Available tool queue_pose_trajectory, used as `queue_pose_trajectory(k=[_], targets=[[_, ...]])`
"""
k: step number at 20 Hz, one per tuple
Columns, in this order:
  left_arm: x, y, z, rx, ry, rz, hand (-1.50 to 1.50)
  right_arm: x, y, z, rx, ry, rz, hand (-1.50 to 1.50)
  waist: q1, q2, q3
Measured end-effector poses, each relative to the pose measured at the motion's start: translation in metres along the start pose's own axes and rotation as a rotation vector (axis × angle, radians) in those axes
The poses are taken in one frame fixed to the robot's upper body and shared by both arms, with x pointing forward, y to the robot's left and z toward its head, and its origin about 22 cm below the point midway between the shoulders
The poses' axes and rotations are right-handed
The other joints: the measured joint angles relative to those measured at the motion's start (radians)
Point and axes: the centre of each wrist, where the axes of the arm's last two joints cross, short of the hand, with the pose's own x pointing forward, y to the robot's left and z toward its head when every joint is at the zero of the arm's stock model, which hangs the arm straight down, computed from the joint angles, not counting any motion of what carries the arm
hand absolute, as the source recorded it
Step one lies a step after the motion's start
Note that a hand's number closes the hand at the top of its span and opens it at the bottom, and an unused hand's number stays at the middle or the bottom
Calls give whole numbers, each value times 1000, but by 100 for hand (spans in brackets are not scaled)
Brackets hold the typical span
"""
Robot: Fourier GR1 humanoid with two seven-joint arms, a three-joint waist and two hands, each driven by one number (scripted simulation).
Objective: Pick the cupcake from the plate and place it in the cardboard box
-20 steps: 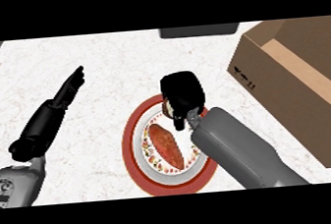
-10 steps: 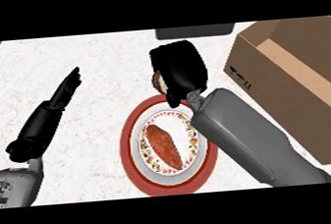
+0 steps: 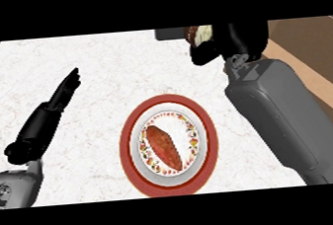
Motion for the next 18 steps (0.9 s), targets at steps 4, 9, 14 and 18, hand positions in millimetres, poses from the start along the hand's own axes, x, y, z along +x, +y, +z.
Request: queue_pose_trajectory(k=[4,9,14,18], targets=[[-1,-2,1,-6,-1,1,0,-34,-20,-20,-73,110,-24,150,4,3,0],[-1,5,-2,-9,-12,-3,0,-86,-37,-42,-96,199,8,150,8,4,0],[1,4,-6,-11,-8,-2,0,-126,-43,-55,15,262,104,150,10,5,0],[-1,4,-6,-9,0,-1,0,-170,-47,-63,189,335,129,150,9,6,0]])
